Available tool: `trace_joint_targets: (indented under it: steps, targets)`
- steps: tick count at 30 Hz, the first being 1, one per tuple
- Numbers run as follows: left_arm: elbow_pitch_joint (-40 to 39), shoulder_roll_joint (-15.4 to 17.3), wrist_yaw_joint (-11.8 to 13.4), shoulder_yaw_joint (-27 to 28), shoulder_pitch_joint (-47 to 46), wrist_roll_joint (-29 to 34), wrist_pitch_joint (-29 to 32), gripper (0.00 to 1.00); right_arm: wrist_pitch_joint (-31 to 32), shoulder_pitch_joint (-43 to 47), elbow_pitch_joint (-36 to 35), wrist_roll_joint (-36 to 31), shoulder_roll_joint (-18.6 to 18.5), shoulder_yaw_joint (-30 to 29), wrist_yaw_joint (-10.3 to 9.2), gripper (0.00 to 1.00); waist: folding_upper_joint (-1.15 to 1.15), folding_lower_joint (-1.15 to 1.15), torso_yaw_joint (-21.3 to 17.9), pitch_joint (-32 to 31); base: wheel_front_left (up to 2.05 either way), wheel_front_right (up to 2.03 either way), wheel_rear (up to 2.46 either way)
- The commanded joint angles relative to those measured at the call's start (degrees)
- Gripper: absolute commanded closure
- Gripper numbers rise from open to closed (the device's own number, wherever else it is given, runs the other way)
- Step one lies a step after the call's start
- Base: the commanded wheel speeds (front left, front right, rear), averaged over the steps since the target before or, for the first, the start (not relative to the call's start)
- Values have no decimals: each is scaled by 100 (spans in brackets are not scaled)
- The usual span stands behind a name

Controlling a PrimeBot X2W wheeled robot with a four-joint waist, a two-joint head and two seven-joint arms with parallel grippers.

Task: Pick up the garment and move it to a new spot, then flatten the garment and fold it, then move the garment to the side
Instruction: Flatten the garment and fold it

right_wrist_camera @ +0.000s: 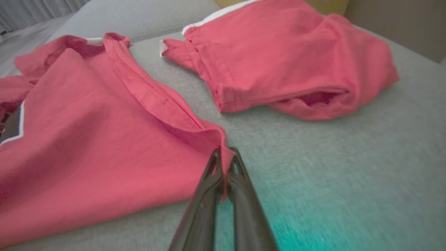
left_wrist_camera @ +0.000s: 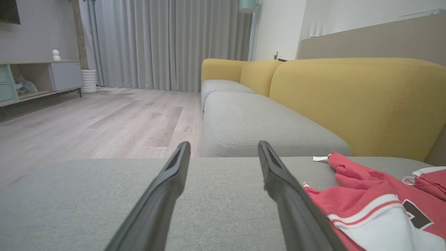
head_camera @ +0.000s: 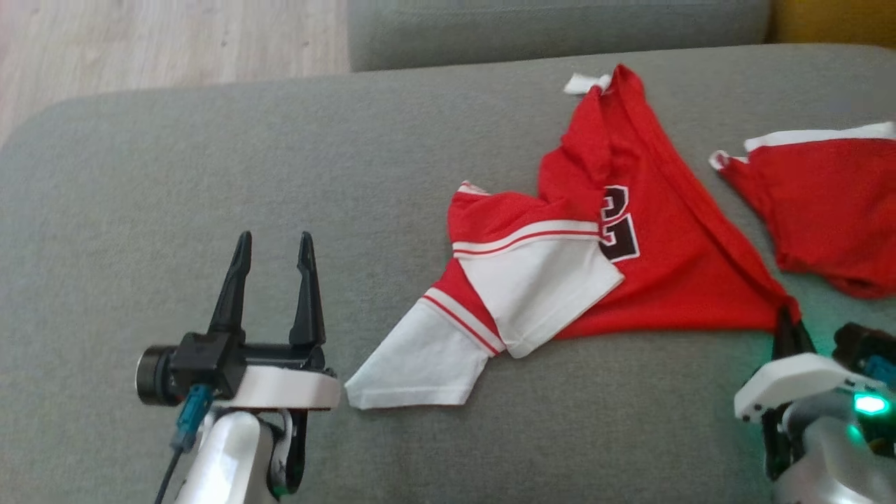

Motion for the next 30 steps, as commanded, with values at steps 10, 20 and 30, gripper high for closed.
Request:
trace_joint_targets:
  steps: [10, 20, 30]
  targets:
    - [-171, 7, -75, 192, -108, 98, -27, 0, -172, 162, -1248, 884, -16, 1049, 39, 0, 0, 1, -195, -148, 0, 0, 0]
    - [-232, -16, -474, -342, -305, 313, -27, 0, -177, 1330, -3687, 1649, -16, 1725, 39, 0, 0, 1, -249, 28, 0, 0, 0]
    - [273, -38, -1047, -2071, -1188, 604, 550, 0, -178, 1334, -3896, 1751, -16, 1725, 39, 0, 0, 1, -586, 436, 0, 0, 0]
